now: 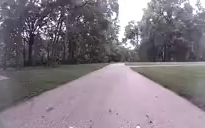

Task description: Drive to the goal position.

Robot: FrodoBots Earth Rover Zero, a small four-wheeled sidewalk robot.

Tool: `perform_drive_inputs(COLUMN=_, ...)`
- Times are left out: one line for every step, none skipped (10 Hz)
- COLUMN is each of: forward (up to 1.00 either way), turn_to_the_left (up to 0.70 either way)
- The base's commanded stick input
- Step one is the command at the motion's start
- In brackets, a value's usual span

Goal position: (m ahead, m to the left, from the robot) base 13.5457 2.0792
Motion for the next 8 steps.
perform_drive_inputs(forward=0.7, turn_to_the_left=-0.14)
perform_drive_inputs(forward=0.7, turn_to_the_left=-0.14)
perform_drive_inputs(forward=0.7, turn_to_the_left=-0.14)
perform_drive_inputs(forward=0.7, turn_to_the_left=-0.14)
perform_drive_inputs(forward=0.7, turn_to_the_left=-0.14)
perform_drive_inputs(forward=0.7, turn_to_the_left=-0.13)
perform_drive_inputs(forward=0.7, turn_to_the_left=-0.12)
perform_drive_inputs(forward=0.7, turn_to_the_left=-0.07)
